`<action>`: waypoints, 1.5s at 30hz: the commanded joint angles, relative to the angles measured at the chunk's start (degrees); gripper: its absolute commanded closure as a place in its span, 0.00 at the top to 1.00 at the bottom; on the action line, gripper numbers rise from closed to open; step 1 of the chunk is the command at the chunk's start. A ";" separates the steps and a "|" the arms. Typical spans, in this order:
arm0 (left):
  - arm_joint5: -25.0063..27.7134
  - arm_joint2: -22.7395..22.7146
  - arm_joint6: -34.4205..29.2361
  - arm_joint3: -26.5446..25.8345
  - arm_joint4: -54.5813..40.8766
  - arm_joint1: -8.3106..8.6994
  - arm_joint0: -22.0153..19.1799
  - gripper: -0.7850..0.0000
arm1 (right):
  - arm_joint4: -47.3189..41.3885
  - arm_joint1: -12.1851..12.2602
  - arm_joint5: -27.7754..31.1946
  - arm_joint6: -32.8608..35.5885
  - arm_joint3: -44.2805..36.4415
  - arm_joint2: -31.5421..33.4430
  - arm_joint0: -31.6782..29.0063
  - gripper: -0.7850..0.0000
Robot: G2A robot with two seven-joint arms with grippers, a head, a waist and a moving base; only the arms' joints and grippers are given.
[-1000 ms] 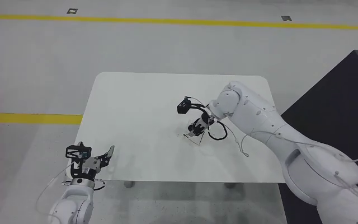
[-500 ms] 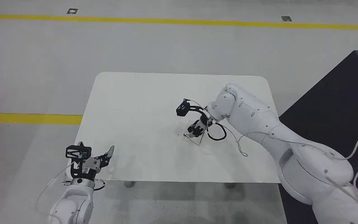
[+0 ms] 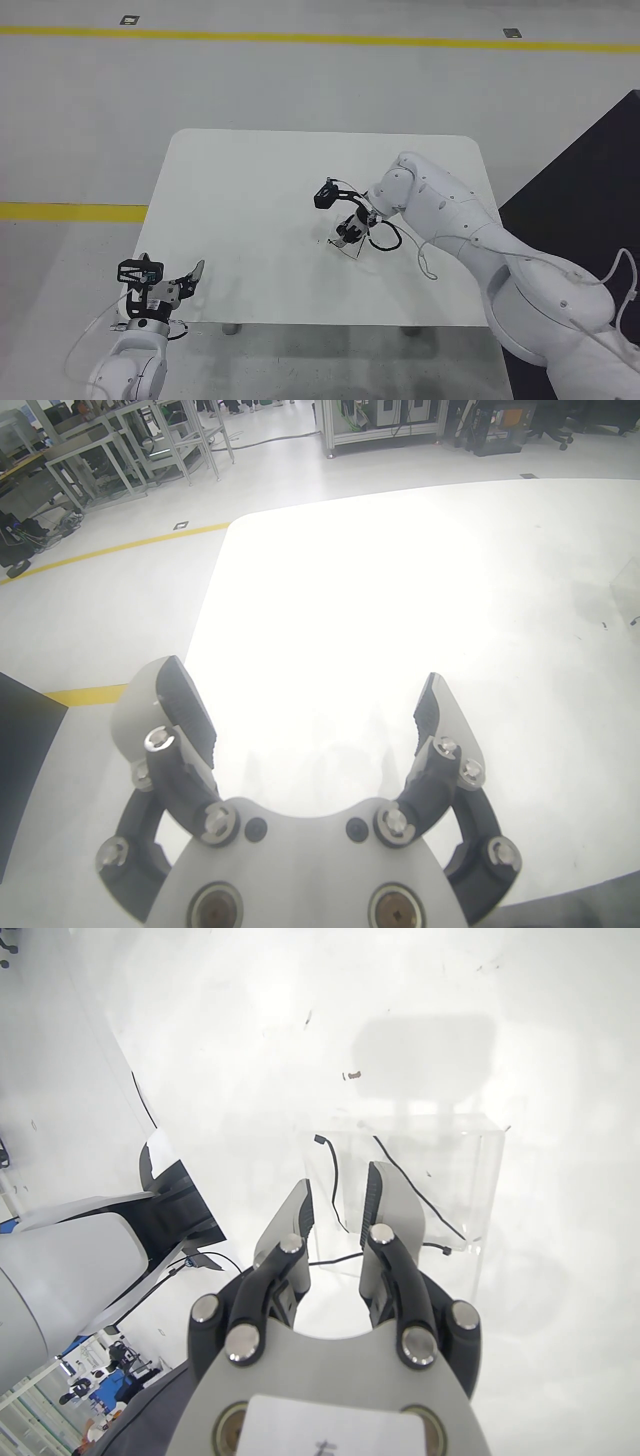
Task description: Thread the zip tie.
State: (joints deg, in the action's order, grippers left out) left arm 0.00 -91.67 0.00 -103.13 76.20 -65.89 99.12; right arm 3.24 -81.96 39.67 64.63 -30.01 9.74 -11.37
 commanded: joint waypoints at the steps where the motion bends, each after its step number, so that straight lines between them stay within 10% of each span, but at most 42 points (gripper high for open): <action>1: 0.00 0.00 0.00 0.00 0.00 0.00 0.00 1.00 | 0.21 -0.30 0.07 -0.07 0.62 0.00 0.15 0.26; 45: 0.00 0.00 0.00 0.00 0.00 0.00 0.00 1.00 | 1.27 -5.11 2.57 -2.56 7.11 0.00 -0.07 0.13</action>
State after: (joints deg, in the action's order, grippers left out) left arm 0.00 -91.67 0.00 -103.13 76.20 -65.89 99.12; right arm 4.80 -87.07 42.09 62.22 -22.90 9.74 -11.42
